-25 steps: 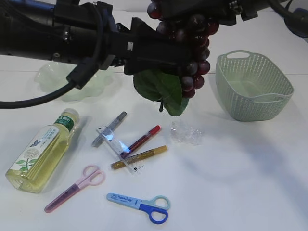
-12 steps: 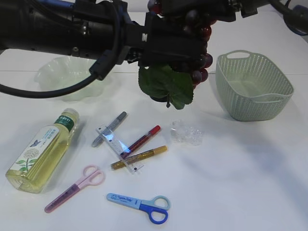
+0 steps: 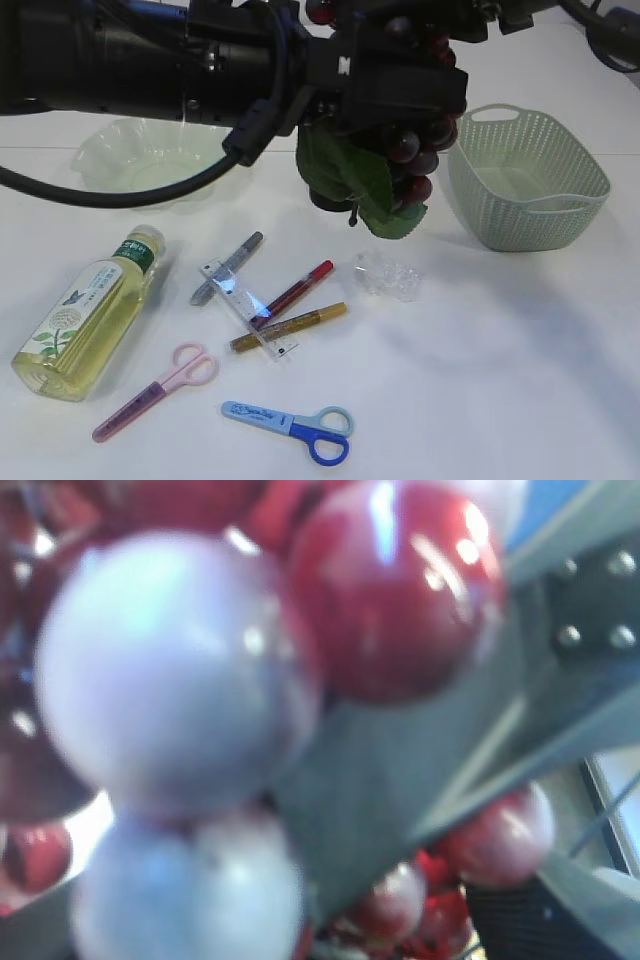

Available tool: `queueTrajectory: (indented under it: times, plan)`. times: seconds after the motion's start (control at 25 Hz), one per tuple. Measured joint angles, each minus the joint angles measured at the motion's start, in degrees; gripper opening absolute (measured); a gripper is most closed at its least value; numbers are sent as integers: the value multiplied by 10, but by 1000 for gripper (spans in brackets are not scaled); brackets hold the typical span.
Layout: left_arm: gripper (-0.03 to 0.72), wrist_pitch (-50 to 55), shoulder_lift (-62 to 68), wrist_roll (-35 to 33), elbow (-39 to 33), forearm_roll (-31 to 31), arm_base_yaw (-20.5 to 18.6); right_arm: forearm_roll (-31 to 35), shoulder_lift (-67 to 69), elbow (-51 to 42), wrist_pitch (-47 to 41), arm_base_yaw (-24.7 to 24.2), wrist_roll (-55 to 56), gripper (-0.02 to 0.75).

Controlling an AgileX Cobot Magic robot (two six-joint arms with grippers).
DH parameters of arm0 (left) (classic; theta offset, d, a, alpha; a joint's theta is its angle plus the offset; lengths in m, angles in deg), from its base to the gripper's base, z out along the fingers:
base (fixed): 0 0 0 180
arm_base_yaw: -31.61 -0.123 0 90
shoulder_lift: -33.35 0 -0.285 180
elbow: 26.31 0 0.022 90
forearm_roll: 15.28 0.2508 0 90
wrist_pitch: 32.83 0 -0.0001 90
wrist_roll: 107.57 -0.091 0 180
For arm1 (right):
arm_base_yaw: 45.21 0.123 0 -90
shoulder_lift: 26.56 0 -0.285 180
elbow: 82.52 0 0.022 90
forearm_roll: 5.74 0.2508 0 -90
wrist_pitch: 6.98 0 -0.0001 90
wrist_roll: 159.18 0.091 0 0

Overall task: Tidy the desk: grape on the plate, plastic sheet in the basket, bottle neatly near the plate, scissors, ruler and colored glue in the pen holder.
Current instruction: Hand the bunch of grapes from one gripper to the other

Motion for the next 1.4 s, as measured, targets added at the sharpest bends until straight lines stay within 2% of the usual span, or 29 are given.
queueTrajectory:
  times: [0.2,0.36,0.48,0.68,0.8,1.4]
  plan:
    - [582,-21,0,0,0,-9,7,0,0,0,0,0,-1,170]
    - [531,-31,0,-2,0,-9,7,0,1,0,3,0,-1,170]
    - [461,-32,0,-3,0,-9,7,0,1,0,7,0,-2,170]
    - [284,-33,0,-3,0,-9,7,-1,1,0,15,0,-5,170]
    - [213,-33,0,-3,0,-9,7,-1,1,0,18,0,-6,170]
    - [129,-30,0,-3,0,-29,7,4,1,2,30,0,-7,170]
